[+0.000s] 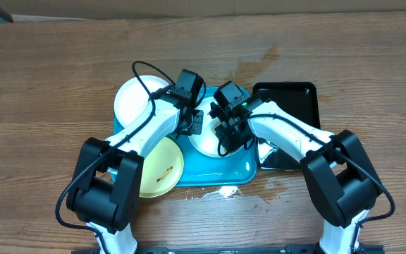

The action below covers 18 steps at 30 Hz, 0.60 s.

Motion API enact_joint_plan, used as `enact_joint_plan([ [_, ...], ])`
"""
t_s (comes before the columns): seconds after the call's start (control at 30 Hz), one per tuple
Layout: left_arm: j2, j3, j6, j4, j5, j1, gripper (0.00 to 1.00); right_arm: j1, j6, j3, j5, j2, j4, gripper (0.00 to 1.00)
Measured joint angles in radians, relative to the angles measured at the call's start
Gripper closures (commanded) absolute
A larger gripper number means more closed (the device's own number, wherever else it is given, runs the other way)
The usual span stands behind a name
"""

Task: Clean dirty plates on tray and stack at the side
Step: 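Scrub the white plate's sauce stain with the sponge in the right gripper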

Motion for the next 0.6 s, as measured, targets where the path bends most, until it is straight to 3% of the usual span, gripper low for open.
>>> enact_joint_plan([
  [0.6,0.0,-0.028,0.0,0.054,0.0,0.0,0.96,0.0,0.003,-0.005,0.0,0.008,0.031,0.96],
])
